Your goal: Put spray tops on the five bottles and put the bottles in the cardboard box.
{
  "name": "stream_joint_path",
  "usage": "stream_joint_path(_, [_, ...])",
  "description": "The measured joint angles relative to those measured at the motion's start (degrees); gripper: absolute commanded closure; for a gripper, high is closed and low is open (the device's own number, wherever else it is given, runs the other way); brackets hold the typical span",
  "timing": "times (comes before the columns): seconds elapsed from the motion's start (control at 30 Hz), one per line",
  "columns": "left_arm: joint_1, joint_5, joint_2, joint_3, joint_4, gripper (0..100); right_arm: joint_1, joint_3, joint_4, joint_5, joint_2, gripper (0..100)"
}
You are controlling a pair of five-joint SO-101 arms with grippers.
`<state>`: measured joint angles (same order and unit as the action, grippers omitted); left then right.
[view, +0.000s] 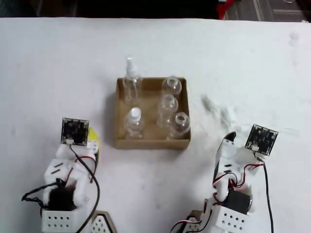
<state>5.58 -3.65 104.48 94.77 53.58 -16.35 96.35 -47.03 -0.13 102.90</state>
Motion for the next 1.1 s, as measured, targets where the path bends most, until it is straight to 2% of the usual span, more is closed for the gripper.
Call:
stream_joint_path(0.43, [0.0,0.2,0.0,1.6,0.0,92,0.0,0.0,0.0,0.0,0.0,85.1])
stream_joint_path(0.73, [-1.0,0.3,-0.1,2.3,-3.7,92,0.0,0.0,0.0,0.0,0.0,85.1])
stream_joint_path(0.9, [-1.0,-9.3,-0.1,2.3,-3.5,92,0.0,0.0,0.0,0.0,0.0,85.3])
stream_joint_path(1.0, [-0.8,-14.5,-0.1,2.3,0.0,92,0.0,0.0,0.0,0.0,0.0,85.3])
stream_joint_path(1.1, [-0.5,-15.4,-0.1,2.3,5.8,92,0.0,0.0,0.0,0.0,0.0,85.3])
